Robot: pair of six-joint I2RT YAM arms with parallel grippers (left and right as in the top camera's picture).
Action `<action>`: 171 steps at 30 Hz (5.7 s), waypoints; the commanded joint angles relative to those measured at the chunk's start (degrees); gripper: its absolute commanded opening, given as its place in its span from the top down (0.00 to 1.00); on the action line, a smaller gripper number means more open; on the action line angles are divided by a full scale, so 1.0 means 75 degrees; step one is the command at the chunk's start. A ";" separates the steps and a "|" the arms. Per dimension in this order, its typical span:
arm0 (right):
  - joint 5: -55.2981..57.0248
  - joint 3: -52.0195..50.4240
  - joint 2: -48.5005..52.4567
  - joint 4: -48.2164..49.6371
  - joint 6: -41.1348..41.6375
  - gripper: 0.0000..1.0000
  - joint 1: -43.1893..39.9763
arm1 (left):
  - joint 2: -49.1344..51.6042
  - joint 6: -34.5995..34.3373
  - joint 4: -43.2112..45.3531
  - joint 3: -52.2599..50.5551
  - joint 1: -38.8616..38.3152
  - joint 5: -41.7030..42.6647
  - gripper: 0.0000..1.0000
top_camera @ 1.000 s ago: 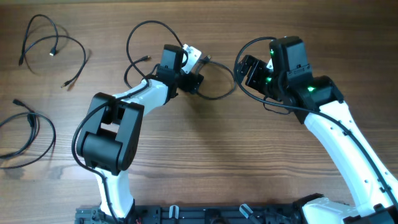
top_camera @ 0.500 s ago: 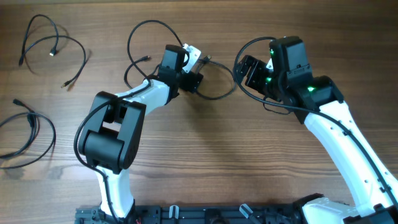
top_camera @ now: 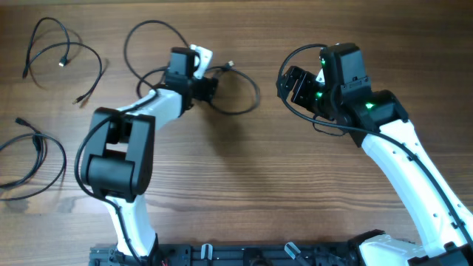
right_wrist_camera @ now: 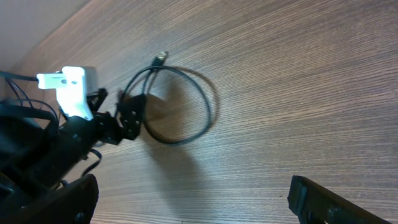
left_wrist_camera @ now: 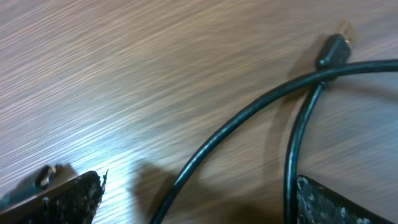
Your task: Untangle cables
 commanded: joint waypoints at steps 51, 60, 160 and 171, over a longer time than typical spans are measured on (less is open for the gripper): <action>0.1224 0.0192 -0.2413 -0.0796 -0.4077 0.00 -0.0017 | -0.6630 -0.2139 -0.4479 -0.0087 -0.0446 0.0245 0.00; 0.1224 0.0189 -0.1763 -0.0979 -0.4077 0.00 -0.0017 | -0.6630 -0.2139 -0.4811 -0.0090 -0.0446 0.0245 0.00; 0.1221 0.0192 -0.0842 -0.0778 -0.4060 0.00 -0.0017 | -0.6630 -0.2136 -0.4835 -0.0102 -0.0437 0.0245 0.00; 0.1221 0.0192 -0.0842 -0.0778 -0.4060 0.00 -0.0017 | -0.6907 -0.2136 -0.4835 -0.0102 -0.0440 0.0245 0.00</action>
